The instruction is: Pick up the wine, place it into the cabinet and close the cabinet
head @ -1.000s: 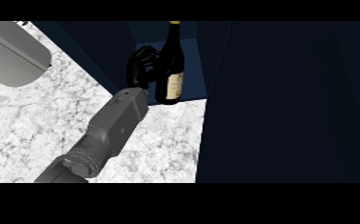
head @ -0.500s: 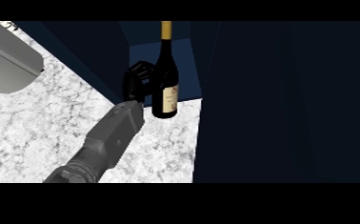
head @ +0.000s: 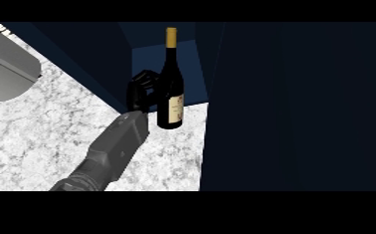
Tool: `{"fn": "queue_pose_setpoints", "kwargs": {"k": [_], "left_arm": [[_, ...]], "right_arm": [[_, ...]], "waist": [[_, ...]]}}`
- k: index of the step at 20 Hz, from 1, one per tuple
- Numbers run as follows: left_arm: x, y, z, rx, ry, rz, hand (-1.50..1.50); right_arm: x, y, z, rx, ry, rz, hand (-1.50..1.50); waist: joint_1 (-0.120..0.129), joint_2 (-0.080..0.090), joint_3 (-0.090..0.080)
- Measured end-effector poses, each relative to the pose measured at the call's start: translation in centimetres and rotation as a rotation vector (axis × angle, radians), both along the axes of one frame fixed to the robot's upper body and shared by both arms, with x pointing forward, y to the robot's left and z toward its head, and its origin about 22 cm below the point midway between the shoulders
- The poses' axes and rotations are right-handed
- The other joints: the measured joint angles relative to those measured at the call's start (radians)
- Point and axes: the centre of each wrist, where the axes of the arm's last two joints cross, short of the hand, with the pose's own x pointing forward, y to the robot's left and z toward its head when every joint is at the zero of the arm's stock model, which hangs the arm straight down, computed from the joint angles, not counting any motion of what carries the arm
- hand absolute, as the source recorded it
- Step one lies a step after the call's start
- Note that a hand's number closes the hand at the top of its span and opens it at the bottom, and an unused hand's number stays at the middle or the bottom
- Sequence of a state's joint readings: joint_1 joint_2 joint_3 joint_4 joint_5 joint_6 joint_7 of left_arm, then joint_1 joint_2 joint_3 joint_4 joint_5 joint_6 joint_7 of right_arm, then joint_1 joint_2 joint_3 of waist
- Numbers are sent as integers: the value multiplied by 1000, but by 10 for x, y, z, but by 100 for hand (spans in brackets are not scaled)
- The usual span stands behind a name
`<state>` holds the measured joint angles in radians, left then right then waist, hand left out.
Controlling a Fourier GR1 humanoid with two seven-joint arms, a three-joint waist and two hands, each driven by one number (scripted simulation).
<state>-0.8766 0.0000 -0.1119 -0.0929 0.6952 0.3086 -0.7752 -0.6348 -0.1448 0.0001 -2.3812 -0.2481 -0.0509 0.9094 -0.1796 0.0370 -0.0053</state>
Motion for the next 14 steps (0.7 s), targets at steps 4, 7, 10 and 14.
{"fn": "queue_pose_setpoints", "kwargs": {"k": [4,7,10,14], "left_arm": [[2,-2,3,12,-17,1,150],[8,-6,11,16,-24,7,150],[15,-11,21,20,-32,12,150],[22,-17,31,22,-47,22,150]], "right_arm": [[1,-1,-1,3,1,4,-150],[3,-3,-2,12,1,2,-150],[4,-4,-2,15,4,5,-150],[5,-7,0,19,5,6,-150]], "waist": [[-3,2,0],[-4,3,0],[-6,4,1],[-12,4,1]]}}
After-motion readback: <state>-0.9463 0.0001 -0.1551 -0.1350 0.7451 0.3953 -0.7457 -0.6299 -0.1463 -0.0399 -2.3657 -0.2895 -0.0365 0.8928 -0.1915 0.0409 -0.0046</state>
